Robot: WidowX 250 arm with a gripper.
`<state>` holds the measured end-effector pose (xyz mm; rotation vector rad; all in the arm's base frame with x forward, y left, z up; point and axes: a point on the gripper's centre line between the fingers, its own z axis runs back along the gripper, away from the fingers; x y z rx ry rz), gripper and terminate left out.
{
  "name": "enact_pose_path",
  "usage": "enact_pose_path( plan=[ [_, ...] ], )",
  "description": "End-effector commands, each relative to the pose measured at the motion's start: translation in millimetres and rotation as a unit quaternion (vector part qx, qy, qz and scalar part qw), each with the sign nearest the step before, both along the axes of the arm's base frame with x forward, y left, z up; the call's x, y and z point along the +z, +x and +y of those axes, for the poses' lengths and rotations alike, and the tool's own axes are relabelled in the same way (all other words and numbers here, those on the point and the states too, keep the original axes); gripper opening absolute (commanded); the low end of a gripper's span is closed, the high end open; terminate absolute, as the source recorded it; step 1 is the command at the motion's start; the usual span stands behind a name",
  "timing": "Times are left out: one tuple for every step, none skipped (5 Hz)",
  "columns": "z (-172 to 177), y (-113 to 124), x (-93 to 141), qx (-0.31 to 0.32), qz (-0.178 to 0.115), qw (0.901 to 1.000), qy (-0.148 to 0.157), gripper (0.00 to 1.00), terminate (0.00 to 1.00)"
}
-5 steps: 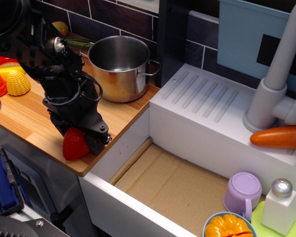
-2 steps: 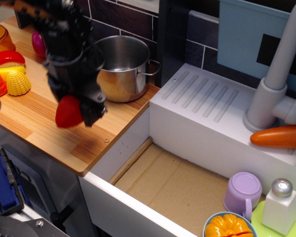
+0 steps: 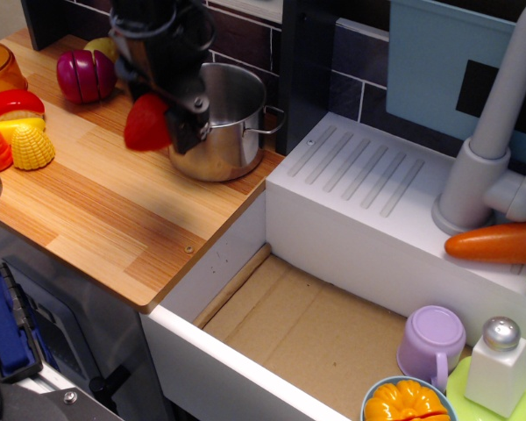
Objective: Put strawberry in pot
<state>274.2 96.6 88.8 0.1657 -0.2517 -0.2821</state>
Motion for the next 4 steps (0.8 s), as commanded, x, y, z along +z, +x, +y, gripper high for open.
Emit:
enact_pose_path(
  plan=[
    [6,29,24,-0.06,-0.035,0.997,0.033,0.0,0.0],
    [10,44,29,-0.086,-0.046,0.995,0.023,0.0,0.0],
    [14,55,29,-0.152,-0.059,0.9864,0.021,0.0,0.0],
    [19,58,24,-0.158,-0.065,0.9852,-0.019,1.0,0.0]
  ],
)
